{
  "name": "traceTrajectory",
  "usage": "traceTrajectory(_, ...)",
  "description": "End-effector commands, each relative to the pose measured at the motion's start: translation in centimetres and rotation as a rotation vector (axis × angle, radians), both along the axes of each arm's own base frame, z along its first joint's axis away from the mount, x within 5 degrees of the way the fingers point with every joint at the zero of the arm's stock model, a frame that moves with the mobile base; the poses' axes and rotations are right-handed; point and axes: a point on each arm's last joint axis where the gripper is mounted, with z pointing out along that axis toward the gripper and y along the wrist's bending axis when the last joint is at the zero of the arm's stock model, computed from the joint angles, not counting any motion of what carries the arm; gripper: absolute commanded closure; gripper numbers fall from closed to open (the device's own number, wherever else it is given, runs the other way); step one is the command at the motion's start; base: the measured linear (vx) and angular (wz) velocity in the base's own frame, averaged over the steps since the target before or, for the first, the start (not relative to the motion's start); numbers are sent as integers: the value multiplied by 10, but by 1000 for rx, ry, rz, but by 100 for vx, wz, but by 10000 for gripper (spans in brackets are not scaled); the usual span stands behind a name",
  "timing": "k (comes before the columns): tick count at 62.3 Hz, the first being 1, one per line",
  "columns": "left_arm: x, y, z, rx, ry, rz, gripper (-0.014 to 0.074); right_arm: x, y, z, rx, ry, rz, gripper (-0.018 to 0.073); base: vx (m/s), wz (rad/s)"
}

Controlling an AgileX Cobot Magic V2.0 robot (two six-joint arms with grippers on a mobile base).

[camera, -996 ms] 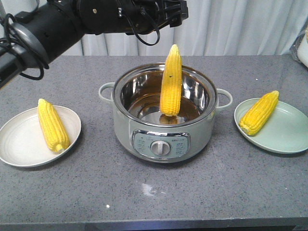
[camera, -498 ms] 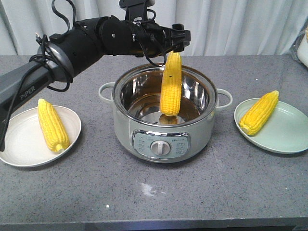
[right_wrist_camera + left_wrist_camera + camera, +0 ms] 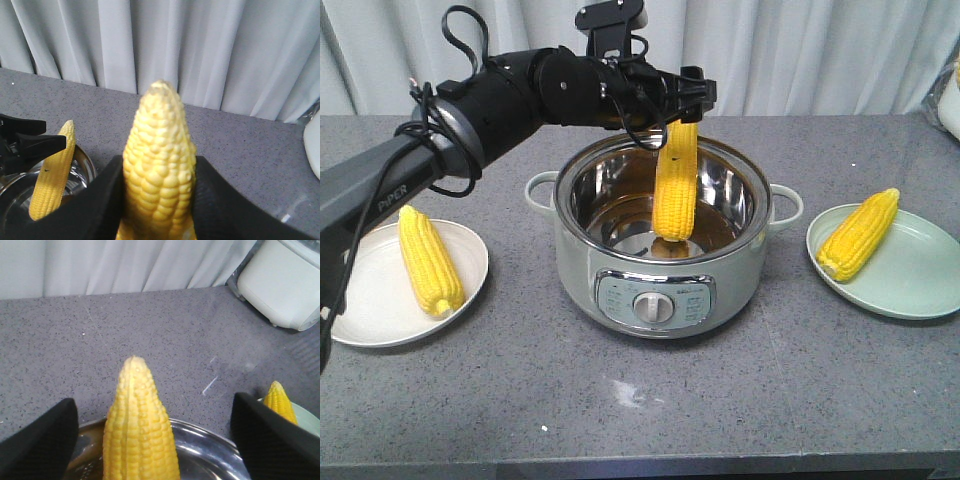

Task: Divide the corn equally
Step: 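Reach the left gripper into the pot and grasp the last cob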

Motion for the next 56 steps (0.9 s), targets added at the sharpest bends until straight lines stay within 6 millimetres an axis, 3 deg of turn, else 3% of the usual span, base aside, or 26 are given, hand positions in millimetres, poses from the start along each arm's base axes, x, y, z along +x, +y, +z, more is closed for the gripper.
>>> traceTrajectory(1, -9, 2, 42, -101, -114, 13, 10, -17, 3, 15, -3, -59, 6, 564, 0, 0)
traceTrajectory(35, -4, -4, 26, -84, -89, -17, 30, -17, 3, 15, -3, -59, 6, 564, 0, 0)
traceTrajectory(44, -4, -4, 25, -80, -82, -21, 150, -17, 3, 15, -3, -59, 6, 564, 0, 0)
traceTrajectory(56, -5, -4, 25, -72, -73, -27, 446, -17, 3, 15, -3, -59, 6, 564, 0, 0)
